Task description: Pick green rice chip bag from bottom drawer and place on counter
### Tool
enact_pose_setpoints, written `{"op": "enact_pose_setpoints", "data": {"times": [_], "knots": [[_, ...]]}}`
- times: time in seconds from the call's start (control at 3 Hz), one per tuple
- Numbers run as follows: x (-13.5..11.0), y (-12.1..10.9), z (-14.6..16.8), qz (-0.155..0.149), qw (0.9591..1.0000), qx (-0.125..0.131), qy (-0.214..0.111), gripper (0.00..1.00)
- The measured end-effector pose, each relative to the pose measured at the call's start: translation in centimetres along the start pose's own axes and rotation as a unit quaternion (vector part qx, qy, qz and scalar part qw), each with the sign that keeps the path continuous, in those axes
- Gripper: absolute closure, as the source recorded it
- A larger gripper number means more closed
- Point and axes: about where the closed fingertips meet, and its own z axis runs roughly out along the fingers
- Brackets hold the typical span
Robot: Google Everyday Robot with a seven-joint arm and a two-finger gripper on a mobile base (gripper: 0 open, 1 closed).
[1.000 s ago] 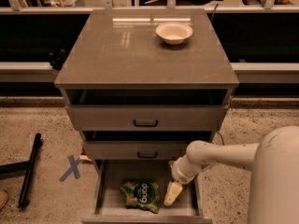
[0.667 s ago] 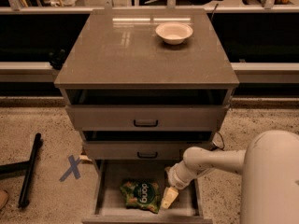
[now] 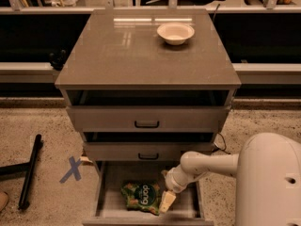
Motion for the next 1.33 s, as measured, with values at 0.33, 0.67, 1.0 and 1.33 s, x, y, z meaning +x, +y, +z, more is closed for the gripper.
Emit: {"op": "enact_pose_setpoints", "data": {"times": [0.33, 0.67, 1.0, 1.33], "knots": [[0.1, -1.1, 3.1, -0.023, 0.9993, 0.0, -0.03, 0.0], [-0.4, -2.6, 5.6, -0.047, 0.9966, 0.016, -0.065, 0.0], [-1.4, -3.6, 7.5, -0.056, 0.9936, 0.032, -0.092, 0.0], [-2.3, -4.4, 9.8, -0.059, 0.9927, 0.039, -0.098, 0.0]]}}
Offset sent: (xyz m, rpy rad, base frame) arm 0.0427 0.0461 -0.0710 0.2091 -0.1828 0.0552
